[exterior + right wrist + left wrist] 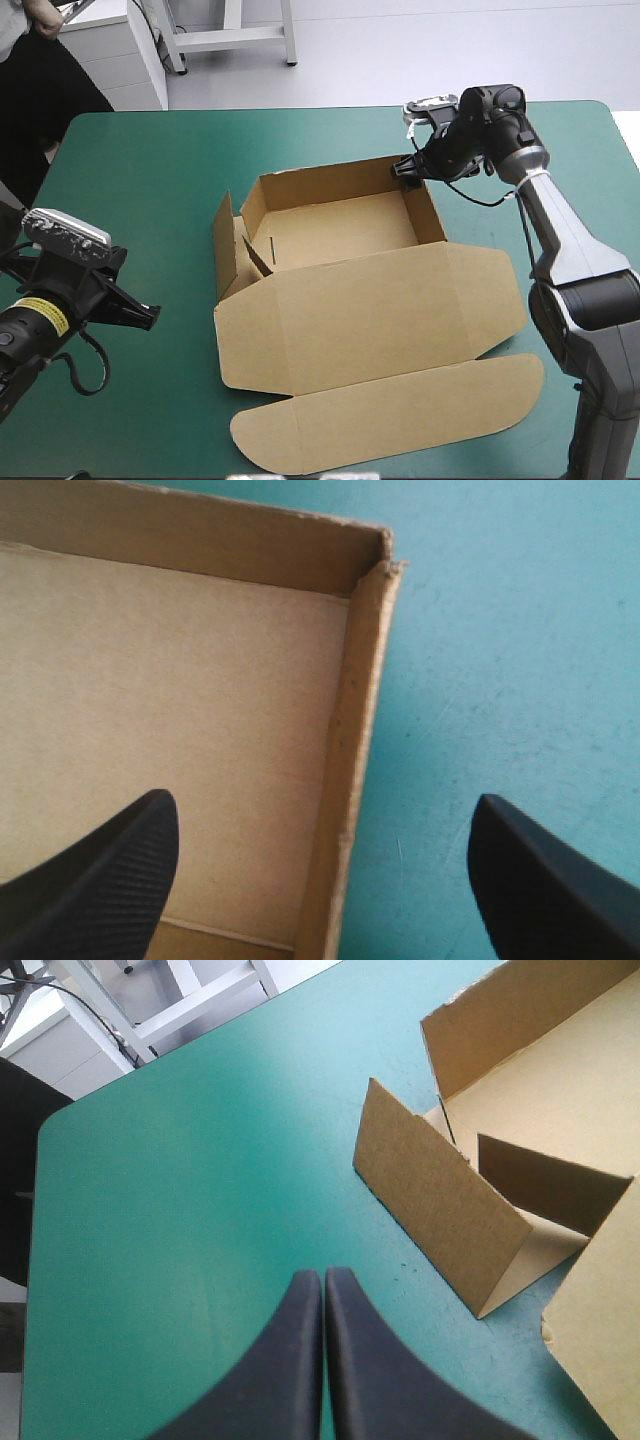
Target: Fold the box
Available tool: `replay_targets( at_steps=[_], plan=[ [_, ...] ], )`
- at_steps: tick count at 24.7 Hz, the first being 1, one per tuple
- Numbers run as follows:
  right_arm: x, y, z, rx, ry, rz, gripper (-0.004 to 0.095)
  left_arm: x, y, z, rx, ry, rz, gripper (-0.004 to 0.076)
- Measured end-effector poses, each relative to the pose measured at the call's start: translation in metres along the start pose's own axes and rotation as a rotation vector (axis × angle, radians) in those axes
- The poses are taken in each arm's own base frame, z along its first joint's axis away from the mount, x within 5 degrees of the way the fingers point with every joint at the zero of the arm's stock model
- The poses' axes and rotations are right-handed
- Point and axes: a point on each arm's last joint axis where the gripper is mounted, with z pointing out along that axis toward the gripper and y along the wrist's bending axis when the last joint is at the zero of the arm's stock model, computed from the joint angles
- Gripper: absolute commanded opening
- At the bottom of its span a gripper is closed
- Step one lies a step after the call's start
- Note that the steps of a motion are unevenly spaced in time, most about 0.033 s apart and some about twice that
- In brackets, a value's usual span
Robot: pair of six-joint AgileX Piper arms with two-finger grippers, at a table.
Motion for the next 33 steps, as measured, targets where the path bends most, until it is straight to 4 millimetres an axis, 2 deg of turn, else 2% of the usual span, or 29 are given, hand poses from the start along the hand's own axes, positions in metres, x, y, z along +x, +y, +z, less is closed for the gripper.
replay_targets(
  at_steps=[2,4,6,13,15,17,26,29,33],
  plan=[
    [0.001,-0.003,0.032,-0.018,0.062,0.019,0.0737,0.000,0.000,0.000,0.000,0.000,-0.002,-0.0008],
    [0.003,-0.004,0.045,-0.035,0.087,0.032,0.0737,0.000,0.000,0.000,0.000,0.000,-0.002,-0.0008],
    [0.005,-0.004,0.050,-0.042,0.101,0.035,0.0705,0.000,0.000,0.000,0.000,0.000,-0.005,-0.0008],
    [0.014,-0.005,0.061,-0.036,0.149,0.038,0.0359,0.000,0.000,0.000,0.000,0.000,-0.006,-0.0008],
    [0.013,-0.006,0.061,-0.035,0.148,0.038,0.0202,0.000,0.000,0.000,0.000,0.000,-0.006,-0.0008],
    [0.014,-0.007,0.061,-0.024,0.150,0.033,0.0001,0.000,0.000,0.000,0.000,0.000,-0.006,-0.0008],
    [0.013,-0.010,0.062,-0.011,0.148,0.024,-0.0020,0.000,0.000,0.000,0.000,0.000,-0.010,-0.0008],
    [0.013,-0.017,0.059,-0.003,0.141,0.036,-0.0020,0.000,0.000,0.000,0.000,0.001,-0.021,-0.0008],
    [0.012,-0.030,0.034,0.016,0.091,0.046,-0.0020,0.000,0.000,0.000,-0.001,0.004,-0.026,-0.0008]
  ],
)
